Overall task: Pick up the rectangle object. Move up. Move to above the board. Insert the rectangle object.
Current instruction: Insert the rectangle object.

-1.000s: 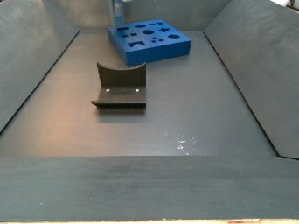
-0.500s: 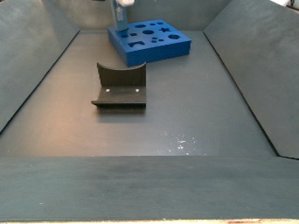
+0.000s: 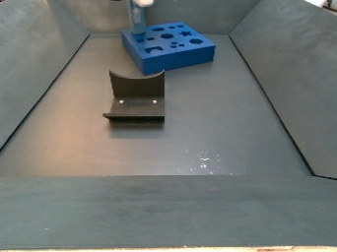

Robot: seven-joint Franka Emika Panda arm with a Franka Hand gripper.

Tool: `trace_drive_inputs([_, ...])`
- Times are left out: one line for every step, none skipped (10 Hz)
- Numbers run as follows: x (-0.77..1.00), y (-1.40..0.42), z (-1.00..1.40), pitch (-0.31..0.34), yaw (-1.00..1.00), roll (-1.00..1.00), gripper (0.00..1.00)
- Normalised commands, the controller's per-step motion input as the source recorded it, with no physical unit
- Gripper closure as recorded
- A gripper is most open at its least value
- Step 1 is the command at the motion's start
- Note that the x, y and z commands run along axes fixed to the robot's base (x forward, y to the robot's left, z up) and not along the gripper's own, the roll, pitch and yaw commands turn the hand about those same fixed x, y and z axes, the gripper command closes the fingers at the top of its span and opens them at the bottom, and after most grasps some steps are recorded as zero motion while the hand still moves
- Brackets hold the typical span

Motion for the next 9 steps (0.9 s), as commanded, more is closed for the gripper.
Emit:
trace_drive_inputs([0.17,-0.09,-0.05,0.0,-0.67,0.21,1.0])
trace_drive_inputs([-0.15,-0.08,-0.51,0.0,-0.74,0.33,1.0])
trace_drive_inputs([0.07,-0.04,-0.07,0.0,-0.14,0.19,1.0])
trace_drive_inputs([0.17,0.0,0.0,0.0,-0.02,0.0,1.0])
trace_drive_inputs([0.13,0.0,0.0,0.043,0.0,-0.09,1.0])
trace_drive_inputs([0.71,0.02,0.01,0.546,-0.16,-0.43,1.0])
trace_drive_inputs([0.51,0.02,0.0,0.731,-0.14,-0.49,1.0])
trace_drive_inputs([0.0,0.0,0.0,0.066,0.0,-0.07,1.0])
trace_drive_inputs([0.3,0.1,0.05,0.531,0.0,-0.29,1.0])
